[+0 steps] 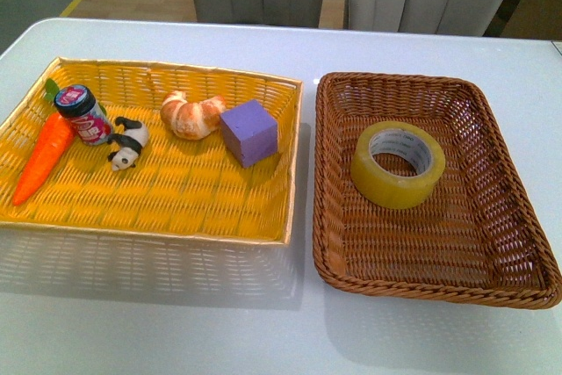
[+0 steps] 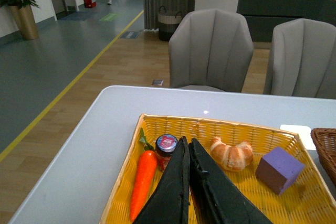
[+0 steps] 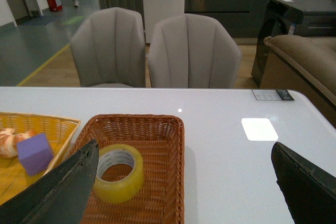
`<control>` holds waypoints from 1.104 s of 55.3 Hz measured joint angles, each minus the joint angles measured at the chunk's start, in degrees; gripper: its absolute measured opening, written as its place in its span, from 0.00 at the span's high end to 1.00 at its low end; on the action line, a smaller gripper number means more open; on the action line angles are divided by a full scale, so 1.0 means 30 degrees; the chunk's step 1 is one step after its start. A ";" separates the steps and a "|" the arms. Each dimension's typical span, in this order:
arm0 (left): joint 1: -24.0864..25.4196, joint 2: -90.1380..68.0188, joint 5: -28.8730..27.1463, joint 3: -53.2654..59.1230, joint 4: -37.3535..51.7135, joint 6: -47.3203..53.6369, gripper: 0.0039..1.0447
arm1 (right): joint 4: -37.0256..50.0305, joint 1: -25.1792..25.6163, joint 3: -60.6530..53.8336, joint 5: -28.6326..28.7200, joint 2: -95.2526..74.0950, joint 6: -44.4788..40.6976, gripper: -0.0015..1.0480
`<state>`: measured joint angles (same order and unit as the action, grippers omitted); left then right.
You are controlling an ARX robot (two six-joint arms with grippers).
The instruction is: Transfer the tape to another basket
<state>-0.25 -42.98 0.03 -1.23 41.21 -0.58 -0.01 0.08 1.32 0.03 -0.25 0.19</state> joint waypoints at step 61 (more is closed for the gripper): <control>0.0015 1.0382 -0.0015 0.0138 -0.9763 0.0000 0.99 | 0.0000 0.0000 0.0000 -0.0015 0.0000 0.0000 0.09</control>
<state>-0.21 -11.84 -0.01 -0.82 11.92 -0.58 -0.01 0.08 1.32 -0.01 -0.25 0.19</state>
